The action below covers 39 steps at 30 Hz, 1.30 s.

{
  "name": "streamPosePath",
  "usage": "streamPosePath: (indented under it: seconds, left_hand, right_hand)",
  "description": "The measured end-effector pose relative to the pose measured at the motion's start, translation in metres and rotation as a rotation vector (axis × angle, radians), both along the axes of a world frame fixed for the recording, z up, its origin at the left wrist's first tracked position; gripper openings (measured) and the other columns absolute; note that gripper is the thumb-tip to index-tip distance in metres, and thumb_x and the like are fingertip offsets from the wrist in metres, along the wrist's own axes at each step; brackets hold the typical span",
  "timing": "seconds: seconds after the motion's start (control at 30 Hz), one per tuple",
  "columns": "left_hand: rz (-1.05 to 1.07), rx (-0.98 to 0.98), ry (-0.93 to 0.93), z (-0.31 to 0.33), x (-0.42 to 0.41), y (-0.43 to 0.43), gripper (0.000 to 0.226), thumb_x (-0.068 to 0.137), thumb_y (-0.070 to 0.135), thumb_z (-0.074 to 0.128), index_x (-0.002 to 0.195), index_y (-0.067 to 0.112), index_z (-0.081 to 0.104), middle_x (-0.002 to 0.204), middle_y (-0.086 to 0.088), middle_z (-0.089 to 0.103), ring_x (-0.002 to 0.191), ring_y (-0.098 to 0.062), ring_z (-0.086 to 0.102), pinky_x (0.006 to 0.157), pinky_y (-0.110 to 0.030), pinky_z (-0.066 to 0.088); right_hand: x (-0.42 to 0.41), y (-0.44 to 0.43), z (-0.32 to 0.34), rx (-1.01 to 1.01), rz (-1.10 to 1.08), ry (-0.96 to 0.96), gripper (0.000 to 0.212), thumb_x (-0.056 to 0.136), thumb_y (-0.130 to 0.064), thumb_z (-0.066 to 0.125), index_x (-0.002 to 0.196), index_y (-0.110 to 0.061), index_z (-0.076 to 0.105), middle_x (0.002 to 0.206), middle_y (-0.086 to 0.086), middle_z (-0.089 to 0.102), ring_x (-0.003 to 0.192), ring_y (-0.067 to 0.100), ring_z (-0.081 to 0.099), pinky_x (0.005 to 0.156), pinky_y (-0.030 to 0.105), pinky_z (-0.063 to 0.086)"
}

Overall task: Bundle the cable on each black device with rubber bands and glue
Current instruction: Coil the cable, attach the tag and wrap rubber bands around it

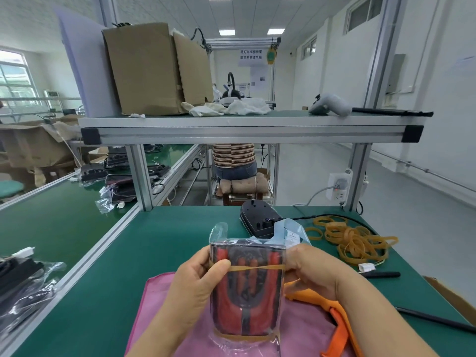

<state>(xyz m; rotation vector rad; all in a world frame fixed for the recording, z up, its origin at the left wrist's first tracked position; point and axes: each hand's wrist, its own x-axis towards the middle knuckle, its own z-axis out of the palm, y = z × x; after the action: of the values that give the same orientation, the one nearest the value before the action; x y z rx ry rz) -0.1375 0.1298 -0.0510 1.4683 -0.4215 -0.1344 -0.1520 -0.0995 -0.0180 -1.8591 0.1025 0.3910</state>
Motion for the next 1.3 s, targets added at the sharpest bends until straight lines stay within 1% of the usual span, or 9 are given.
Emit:
streamPosePath:
  seconds: [0.13,0.3,0.4,0.57,0.73,0.87,0.97,1.1,1.3]
  left_hand:
    - [0.018,-0.002,0.011,0.000,0.005,0.002,0.030,0.082,0.030,0.065,0.108,0.017,0.072,0.107,-0.009,0.074,0.102,-0.025,0.070,0.080,-0.024,0.057]
    - [0.000,0.007,0.022,0.000,0.009,0.005,0.027,0.083,0.033,0.064,0.107,0.023,0.073,0.109,-0.008,0.074,0.104,-0.025,0.070,0.086,-0.030,0.058]
    - [-0.025,0.013,0.035,-0.001,0.012,0.012,0.025,0.086,0.032,0.070,0.109,0.024,0.072,0.112,-0.009,0.073,0.106,-0.028,0.069,0.091,-0.038,0.056]
    - [-0.064,-0.010,0.048,0.004,0.016,0.022,0.042,0.068,0.032,0.080,0.108,0.020,0.072,0.111,-0.014,0.072,0.104,-0.031,0.069,0.084,-0.036,0.057]
    - [-0.048,-0.044,-0.132,0.021,0.018,0.031,0.051,0.066,0.027,0.082,0.115,0.022,0.070,0.116,-0.010,0.071,0.109,-0.024,0.067,0.086,-0.028,0.055]
    - [-0.090,-0.046,-0.195,0.034,0.018,0.040,0.056,0.063,0.024,0.087,0.116,0.027,0.069,0.122,-0.006,0.069,0.110,-0.021,0.067,0.087,-0.028,0.056]
    - [-0.004,0.092,-0.275,0.032,0.015,0.039,0.055,0.064,0.014,0.086,0.113,0.032,0.067,0.128,0.006,0.065,0.116,-0.014,0.064,0.096,-0.033,0.054]
    - [0.215,0.291,-0.366,0.008,0.010,0.036,0.062,0.069,-0.002,0.083,0.106,0.044,0.063,0.123,0.023,0.064,0.111,0.001,0.063,0.093,-0.022,0.050]
    - [0.333,0.369,-0.541,-0.035,0.003,0.035,0.056,0.066,-0.013,0.081,0.106,0.023,0.064,0.118,0.022,0.066,0.109,-0.001,0.063,0.091,-0.009,0.046]
  right_hand:
    - [0.004,0.002,-0.017,0.267,-0.116,-0.010,0.023,0.089,-0.008,0.057,0.104,0.000,0.073,0.095,0.013,0.073,0.076,0.019,0.067,0.066,0.029,0.054]
    - [0.003,-0.003,-0.030,0.568,-0.181,-0.007,0.035,0.078,-0.004,0.069,0.113,0.001,0.071,0.110,0.022,0.071,0.095,0.032,0.070,0.078,0.039,0.059]
    - [0.000,-0.005,-0.036,0.614,-0.173,0.041,0.035,0.074,-0.003,0.072,0.109,-0.001,0.072,0.102,0.018,0.073,0.082,0.025,0.072,0.063,0.033,0.059]
    - [-0.004,0.009,-0.025,0.483,-0.014,-0.016,0.037,0.091,0.009,0.048,0.093,-0.012,0.078,0.096,0.013,0.072,0.077,0.017,0.064,0.070,0.032,0.050]
    - [-0.002,0.023,0.008,0.412,0.047,-0.270,0.036,0.088,0.006,0.057,0.109,-0.016,0.076,0.112,0.007,0.074,0.100,0.018,0.068,0.078,0.027,0.055]
    - [0.004,0.034,0.017,0.320,0.068,-0.413,0.035,0.086,0.003,0.063,0.108,-0.021,0.075,0.106,0.003,0.075,0.095,0.016,0.071,0.071,0.022,0.055]
    - [0.011,0.040,0.006,0.191,-0.019,-0.463,0.035,0.080,0.005,0.070,0.107,-0.018,0.072,0.102,0.006,0.075,0.096,0.024,0.071,0.076,0.034,0.059]
    - [0.014,0.048,-0.015,0.044,-0.053,-0.536,0.037,0.074,0.003,0.077,0.104,-0.017,0.070,0.095,-0.004,0.075,0.083,0.004,0.067,0.073,0.017,0.053]
    - [0.016,0.050,-0.032,-0.081,-0.017,-0.495,0.044,0.079,0.019,0.060,0.099,-0.019,0.071,0.101,-0.003,0.074,0.092,0.006,0.068,0.083,0.019,0.054]
